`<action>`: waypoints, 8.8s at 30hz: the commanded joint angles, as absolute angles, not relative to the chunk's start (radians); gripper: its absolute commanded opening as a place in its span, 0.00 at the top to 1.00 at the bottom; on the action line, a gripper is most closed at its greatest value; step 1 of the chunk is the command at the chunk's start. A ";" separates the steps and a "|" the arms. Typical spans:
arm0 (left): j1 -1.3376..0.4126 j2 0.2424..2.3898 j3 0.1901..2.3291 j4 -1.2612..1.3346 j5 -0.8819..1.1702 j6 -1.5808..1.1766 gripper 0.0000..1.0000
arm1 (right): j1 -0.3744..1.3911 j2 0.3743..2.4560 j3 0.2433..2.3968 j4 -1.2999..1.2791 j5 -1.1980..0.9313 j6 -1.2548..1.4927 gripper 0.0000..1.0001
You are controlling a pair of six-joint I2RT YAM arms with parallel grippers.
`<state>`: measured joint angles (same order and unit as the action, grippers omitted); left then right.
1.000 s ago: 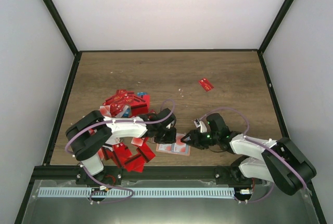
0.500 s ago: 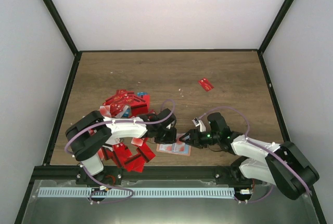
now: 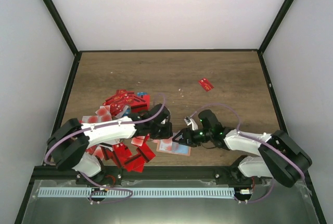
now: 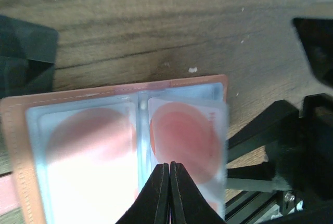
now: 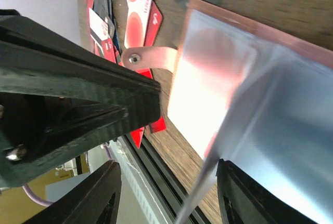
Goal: Put the credit cards into the card holder
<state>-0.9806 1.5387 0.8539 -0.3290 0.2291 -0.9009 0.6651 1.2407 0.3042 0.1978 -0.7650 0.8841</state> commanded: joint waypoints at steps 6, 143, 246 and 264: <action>-0.882 1.317 0.741 -0.467 0.134 -0.903 0.93 | 0.787 1.453 0.492 0.239 -0.724 0.907 0.48; -0.151 0.673 0.069 -0.141 0.158 -1.475 0.96 | 0.718 1.701 0.769 0.107 -0.784 0.658 0.51; -0.855 1.427 0.437 0.165 0.609 -0.707 0.96 | 0.458 1.031 0.189 -0.032 -0.725 0.740 0.47; -0.872 1.469 0.440 0.260 0.654 -0.805 0.96 | 0.457 1.052 0.177 0.002 -0.733 0.751 0.47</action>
<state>-0.8650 1.4563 0.4324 0.2073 0.6315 -0.7647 0.4660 1.0550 0.1921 -0.0166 -0.7143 0.7429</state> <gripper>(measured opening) 0.040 0.532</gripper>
